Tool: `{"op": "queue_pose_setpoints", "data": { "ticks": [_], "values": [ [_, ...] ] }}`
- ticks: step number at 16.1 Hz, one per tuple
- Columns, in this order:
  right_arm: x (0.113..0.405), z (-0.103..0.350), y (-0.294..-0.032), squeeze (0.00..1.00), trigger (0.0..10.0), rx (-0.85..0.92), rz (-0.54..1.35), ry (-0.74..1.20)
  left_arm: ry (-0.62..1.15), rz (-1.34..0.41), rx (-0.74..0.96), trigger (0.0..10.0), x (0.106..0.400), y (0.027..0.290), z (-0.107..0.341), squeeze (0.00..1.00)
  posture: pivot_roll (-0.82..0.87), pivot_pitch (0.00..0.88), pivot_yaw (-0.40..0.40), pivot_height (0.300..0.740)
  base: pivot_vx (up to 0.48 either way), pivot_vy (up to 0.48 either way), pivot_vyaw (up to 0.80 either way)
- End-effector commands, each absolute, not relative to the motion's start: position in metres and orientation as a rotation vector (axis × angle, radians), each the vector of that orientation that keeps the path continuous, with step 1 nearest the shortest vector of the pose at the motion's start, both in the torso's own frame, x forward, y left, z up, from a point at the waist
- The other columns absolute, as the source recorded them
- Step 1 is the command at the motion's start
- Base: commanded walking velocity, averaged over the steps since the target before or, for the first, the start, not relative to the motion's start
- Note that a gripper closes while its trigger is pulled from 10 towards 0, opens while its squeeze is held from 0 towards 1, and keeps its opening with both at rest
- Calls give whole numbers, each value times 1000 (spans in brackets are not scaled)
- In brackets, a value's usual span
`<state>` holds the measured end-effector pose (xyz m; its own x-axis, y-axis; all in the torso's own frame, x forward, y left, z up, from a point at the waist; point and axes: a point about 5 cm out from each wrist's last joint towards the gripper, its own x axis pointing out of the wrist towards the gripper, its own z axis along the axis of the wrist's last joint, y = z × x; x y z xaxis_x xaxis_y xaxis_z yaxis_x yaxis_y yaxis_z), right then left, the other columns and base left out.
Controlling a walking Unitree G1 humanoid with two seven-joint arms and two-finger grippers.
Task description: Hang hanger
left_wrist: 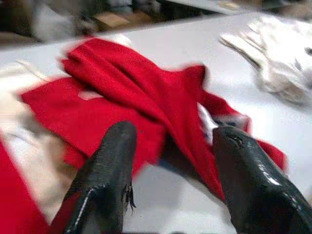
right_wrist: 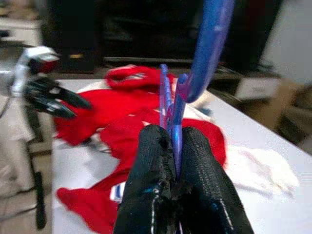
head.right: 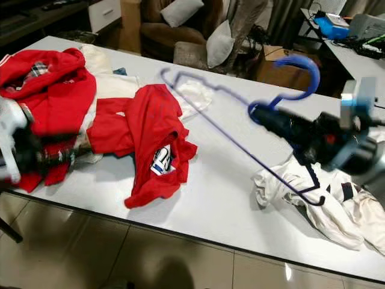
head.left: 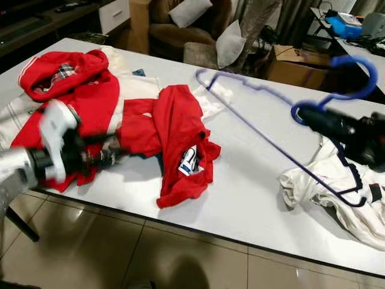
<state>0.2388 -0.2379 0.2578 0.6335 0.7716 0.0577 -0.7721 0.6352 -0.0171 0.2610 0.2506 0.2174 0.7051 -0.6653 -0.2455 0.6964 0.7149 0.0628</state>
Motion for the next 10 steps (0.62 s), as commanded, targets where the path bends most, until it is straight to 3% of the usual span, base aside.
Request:
{"op": "queue_pose_setpoints", "data": {
  "ticks": [1,3,4,5,7,10],
  "values": [
    [241,257,-241,0,10000,21,838,-53,180,-713,135,10000,265,253,222,1000,-42,0,-79,740,0,0,0],
    [246,234,-229,0,10000,11,665,37,71,-581,38,10000,274,238,221,1000,-42,0,-81,740,0,0,0],
    [249,220,-226,0,10000,-16,535,90,45,-530,57,10000,274,228,216,851,-45,0,-83,740,0,0,0],
    [249,205,-219,0,10000,24,386,104,-4,-425,108,10000,274,216,209,294,-58,0,-79,740,0,0,0],
    [245,195,-212,0,10000,82,245,99,-39,-312,95,10000,274,203,203,192,-73,0,-72,740,0,0,0],
    [243,195,-194,0,10000,118,121,25,20,-296,107,10000,272,175,175,196,-102,0,-59,740,0,-139,0]
  ]
}}
